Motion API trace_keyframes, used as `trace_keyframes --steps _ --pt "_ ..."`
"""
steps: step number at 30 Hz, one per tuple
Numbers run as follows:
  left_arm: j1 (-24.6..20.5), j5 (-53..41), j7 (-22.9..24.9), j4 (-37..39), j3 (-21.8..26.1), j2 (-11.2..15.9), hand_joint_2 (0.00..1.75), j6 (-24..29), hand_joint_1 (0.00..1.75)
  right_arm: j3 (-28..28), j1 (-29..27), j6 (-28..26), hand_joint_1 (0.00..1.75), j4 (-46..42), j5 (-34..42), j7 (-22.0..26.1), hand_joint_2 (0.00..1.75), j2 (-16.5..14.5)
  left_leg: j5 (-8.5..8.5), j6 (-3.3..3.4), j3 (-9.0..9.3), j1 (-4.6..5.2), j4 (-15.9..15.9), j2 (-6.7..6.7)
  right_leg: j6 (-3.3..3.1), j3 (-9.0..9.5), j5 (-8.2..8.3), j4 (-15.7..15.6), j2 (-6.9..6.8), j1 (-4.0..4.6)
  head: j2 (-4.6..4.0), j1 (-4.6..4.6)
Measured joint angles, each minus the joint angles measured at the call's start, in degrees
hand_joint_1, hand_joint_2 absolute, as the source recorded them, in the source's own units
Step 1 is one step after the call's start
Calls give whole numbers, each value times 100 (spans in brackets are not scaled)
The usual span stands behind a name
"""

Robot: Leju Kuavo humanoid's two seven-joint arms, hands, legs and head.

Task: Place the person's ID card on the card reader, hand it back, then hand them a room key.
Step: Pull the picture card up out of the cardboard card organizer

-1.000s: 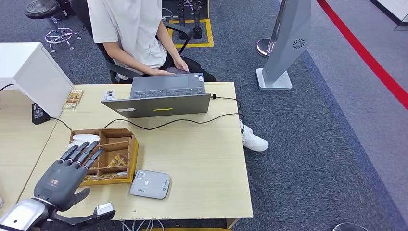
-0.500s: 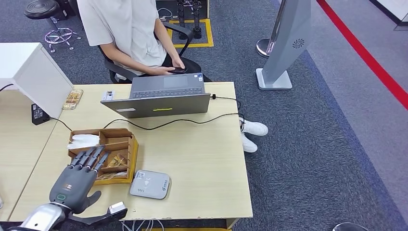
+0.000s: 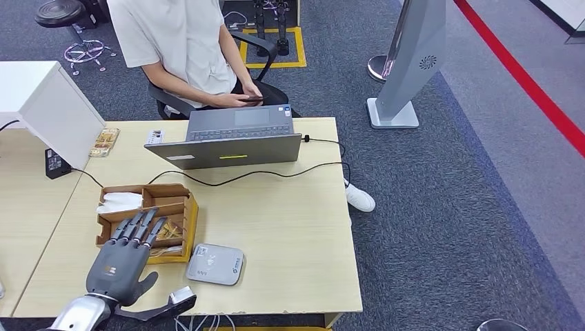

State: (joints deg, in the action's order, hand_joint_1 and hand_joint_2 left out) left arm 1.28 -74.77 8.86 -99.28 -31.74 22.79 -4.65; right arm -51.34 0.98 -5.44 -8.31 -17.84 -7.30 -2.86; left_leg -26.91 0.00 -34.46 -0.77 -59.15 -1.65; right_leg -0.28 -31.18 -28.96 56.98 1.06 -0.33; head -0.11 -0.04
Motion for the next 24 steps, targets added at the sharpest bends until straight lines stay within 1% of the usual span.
trace_keyframes --steps 10,24 --pt "72 -61 40 79 31 -157 175 35 0 -2 0 2 0 0 -16 -3 175 0 0 0 0 0 0 0 0 0 0 0 1 0 0 1" --pt "282 -95 104 208 495 -199 175 32 0 -2 0 2 0 0 -68 -23 175 0 0 0 0 -1 0 -1 0 0 0 0 5 0 0 0"
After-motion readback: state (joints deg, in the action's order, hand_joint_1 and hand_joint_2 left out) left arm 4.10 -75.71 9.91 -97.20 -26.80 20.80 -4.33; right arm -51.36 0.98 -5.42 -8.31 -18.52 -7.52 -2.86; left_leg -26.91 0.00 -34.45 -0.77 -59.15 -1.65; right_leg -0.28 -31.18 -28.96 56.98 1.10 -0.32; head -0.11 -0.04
